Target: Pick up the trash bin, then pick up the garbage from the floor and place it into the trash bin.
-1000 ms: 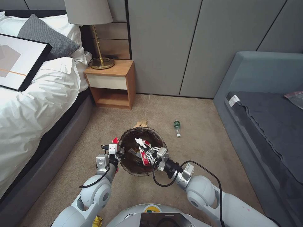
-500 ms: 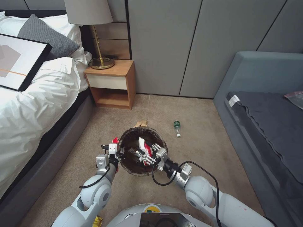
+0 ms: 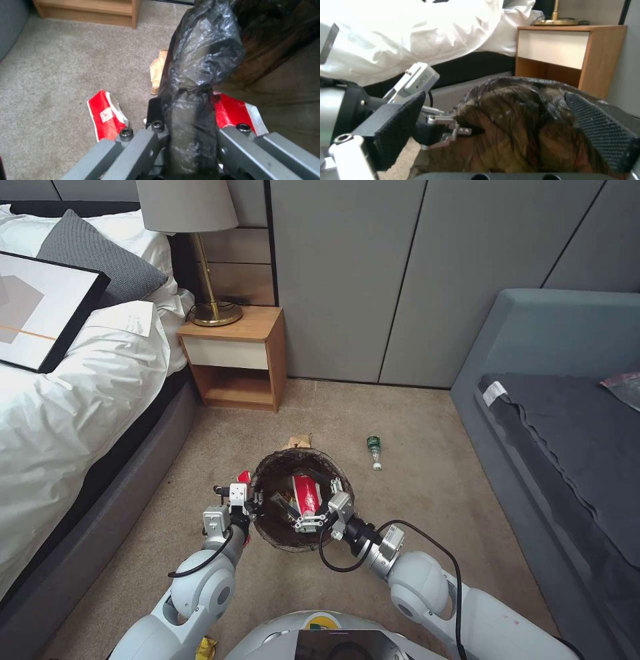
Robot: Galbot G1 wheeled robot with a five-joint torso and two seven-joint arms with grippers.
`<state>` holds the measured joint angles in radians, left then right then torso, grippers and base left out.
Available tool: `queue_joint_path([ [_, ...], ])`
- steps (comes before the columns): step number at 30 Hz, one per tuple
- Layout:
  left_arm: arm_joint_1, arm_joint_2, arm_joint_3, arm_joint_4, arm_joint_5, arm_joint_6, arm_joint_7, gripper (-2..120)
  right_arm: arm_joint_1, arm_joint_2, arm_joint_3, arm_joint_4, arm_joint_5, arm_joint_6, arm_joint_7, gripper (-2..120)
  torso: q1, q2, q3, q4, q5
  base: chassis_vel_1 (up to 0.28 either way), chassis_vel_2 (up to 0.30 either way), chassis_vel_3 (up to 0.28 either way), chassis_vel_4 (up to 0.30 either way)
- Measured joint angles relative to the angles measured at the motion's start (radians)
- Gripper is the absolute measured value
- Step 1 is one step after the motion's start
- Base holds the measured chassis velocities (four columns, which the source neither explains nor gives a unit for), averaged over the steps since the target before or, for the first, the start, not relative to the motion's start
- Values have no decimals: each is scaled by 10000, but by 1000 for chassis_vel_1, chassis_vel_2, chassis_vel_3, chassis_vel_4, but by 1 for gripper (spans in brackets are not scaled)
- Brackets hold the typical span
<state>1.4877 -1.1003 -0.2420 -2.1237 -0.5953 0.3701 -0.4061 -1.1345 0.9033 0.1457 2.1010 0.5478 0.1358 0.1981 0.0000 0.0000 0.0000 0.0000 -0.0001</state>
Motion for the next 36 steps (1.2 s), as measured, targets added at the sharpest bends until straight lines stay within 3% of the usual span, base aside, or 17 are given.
queue_joint_path([
  [11,-30,0,36,15,-5,22,-3,3,-18,-51,-86,291,81,56,-246,100,0,0,0,-1,0,0,0,0,0],
  [18,-79,19,52,28,-27,64,-9,3,-371,-256,-585,896,183,263,-1445,100,0,0,0,-1,0,0,0,0,0],
  [24,-68,29,25,19,-33,65,-9,3,-484,-345,-751,968,180,285,-1769,100,0,0,0,-1,0,0,0,0,0],
  [36,-134,-46,74,27,-16,74,-12,3,-806,-785,-2434,531,-423,319,-2483,100,-1,0,-1,0,1,0,0,0,0],
])
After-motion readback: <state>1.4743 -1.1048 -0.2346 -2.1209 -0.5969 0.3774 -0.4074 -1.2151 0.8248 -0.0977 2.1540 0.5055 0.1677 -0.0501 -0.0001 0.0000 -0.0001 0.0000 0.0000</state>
